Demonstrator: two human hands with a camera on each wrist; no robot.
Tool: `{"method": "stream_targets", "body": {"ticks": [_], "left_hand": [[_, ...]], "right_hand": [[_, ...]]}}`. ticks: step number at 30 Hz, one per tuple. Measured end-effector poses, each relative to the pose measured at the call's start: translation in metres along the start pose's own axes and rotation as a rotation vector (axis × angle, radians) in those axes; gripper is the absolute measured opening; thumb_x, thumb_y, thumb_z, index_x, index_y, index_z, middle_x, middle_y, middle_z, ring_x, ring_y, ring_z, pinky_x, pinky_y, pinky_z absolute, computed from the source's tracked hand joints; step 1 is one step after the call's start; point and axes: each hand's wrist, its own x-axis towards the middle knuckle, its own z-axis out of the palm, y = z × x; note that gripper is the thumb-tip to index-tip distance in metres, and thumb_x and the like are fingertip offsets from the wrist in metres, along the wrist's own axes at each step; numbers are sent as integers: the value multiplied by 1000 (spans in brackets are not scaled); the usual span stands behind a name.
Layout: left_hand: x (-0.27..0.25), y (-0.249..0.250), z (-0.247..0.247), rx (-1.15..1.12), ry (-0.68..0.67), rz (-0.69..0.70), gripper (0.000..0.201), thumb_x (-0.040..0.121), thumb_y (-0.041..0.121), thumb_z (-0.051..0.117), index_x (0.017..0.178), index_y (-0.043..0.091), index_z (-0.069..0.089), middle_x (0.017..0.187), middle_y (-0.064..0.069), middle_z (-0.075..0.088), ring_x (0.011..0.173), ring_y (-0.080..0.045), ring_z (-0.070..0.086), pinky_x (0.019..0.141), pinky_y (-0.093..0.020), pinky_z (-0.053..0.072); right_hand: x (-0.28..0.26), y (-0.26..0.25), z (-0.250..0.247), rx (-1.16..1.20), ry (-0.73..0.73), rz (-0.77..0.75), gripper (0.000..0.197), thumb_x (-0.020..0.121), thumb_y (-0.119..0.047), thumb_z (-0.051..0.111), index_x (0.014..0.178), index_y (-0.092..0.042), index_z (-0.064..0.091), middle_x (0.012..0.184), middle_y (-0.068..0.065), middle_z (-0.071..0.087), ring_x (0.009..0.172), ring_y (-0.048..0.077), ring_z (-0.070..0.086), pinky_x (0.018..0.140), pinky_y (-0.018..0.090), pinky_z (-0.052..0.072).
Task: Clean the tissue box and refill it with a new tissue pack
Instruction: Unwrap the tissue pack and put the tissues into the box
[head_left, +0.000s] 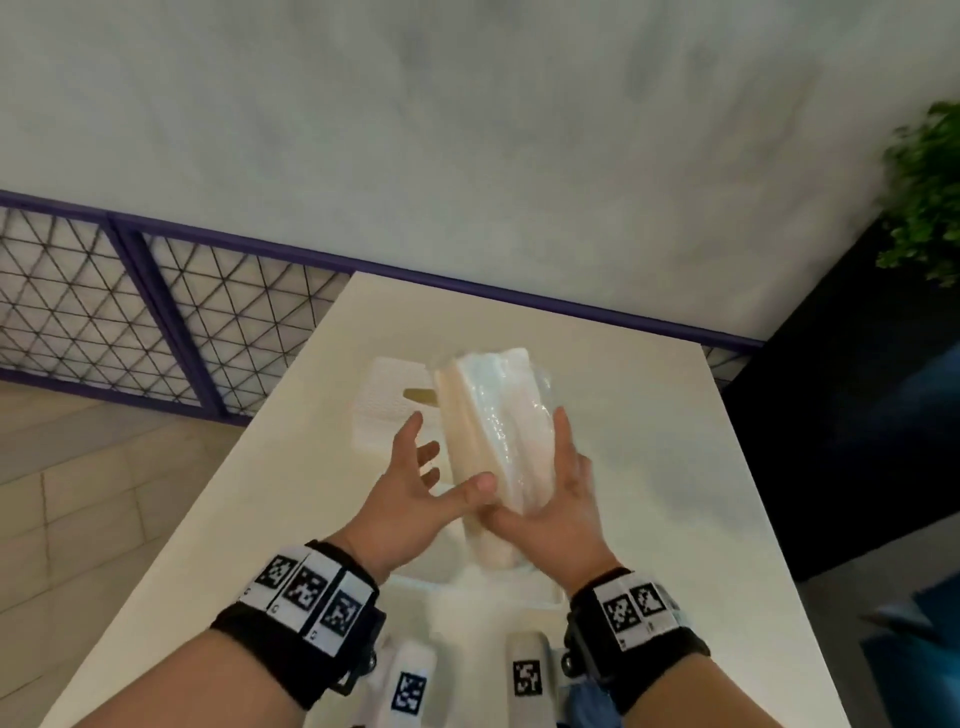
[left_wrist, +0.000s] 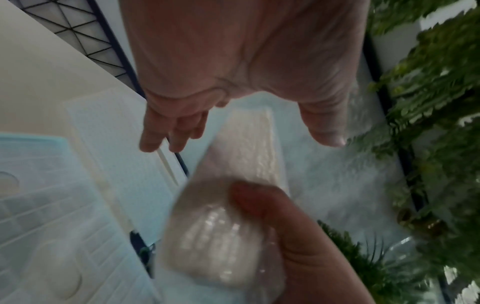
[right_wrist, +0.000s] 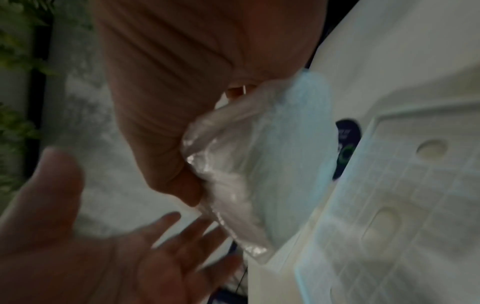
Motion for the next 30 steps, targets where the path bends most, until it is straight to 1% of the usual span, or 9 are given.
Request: {"method": "stream_targets", "body": {"ticks": [3, 6, 9, 12, 17, 19, 21, 26, 30], "left_hand": [[-4, 13, -16, -125, 132, 20, 118, 64, 40, 86, 148, 41, 2, 124, 9, 55, 109, -6, 58, 85, -27, 50], [-7, 5, -48, -76, 411, 15, 102, 63, 29, 87, 143, 26, 23, 114, 3, 60, 103, -18, 62, 94, -46, 52], [-21, -4, -79, 232, 556, 89, 66, 61, 30, 82, 116, 22, 45, 106, 1, 63, 93, -22, 64, 88, -44, 54], [-41, -20, -103, 678, 628, 324, 63, 62, 17, 81, 118, 16, 51, 109, -3, 55, 96, -22, 54, 84, -35, 46], [-68, -91, -138, 1370, 314, 548, 62, 51, 7, 68, 108, 24, 50, 93, -1, 50, 74, -29, 49, 66, -35, 38], [-80, -115, -141, 1504, 92, 415, 69, 47, 33, 81, 108, 27, 50, 92, 2, 56, 76, -22, 51, 66, -33, 45], [-94, -127, -142, 1545, -53, 300, 78, 47, 74, 69, 110, 31, 53, 96, 6, 57, 81, -17, 54, 71, -33, 48], [-100, -122, -148, 1347, 101, 286, 64, 88, 72, 26, 126, 29, 53, 118, 3, 56, 111, -24, 54, 92, -36, 31], [-89, -120, -148, 1426, 86, -5, 70, 92, 65, 21, 152, 33, 10, 162, 4, 5, 150, -22, -2, 117, -47, -3]], "right_hand": [[-9, -29, 27, 23, -104, -94, 129, 51, -54, 81, 134, -65, -16, 128, -12, 31, 126, 9, 37, 107, 35, 40], [-11, -45, 42, 21, -247, -127, 127, 48, -64, 79, 142, -56, -6, 133, -14, 31, 128, 7, 34, 109, 32, 36], [-7, -60, 53, 43, -204, -155, 90, 64, -73, 61, 142, -40, 31, 139, -11, 32, 130, 11, 38, 108, 34, 37], [0, -78, 67, 127, -103, -177, 43, 91, -47, 52, 128, -25, 52, 134, -1, 45, 101, 8, 56, 86, 20, 42], [0, -68, 102, 14, -225, -189, 23, 92, -18, 53, 114, -21, 61, 108, -6, 61, 66, 0, 52, 76, 18, 47], [-6, -56, 116, -99, -387, -186, 28, 92, -11, 51, 115, -23, 62, 109, -7, 63, 67, -2, 52, 70, 4, 42], [-11, -48, 125, -229, -535, -185, 35, 92, -7, 48, 120, -25, 61, 122, -7, 62, 91, 4, 58, 88, 6, 39], [-22, -44, 141, -432, -750, -269, 45, 87, -3, 51, 126, -25, 57, 136, -3, 51, 126, 13, 47, 100, 15, 28], [-27, -44, 154, -561, -801, -278, 41, 85, -17, 54, 126, -22, 51, 125, 0, 47, 106, 20, 54, 97, 29, 42]]}}
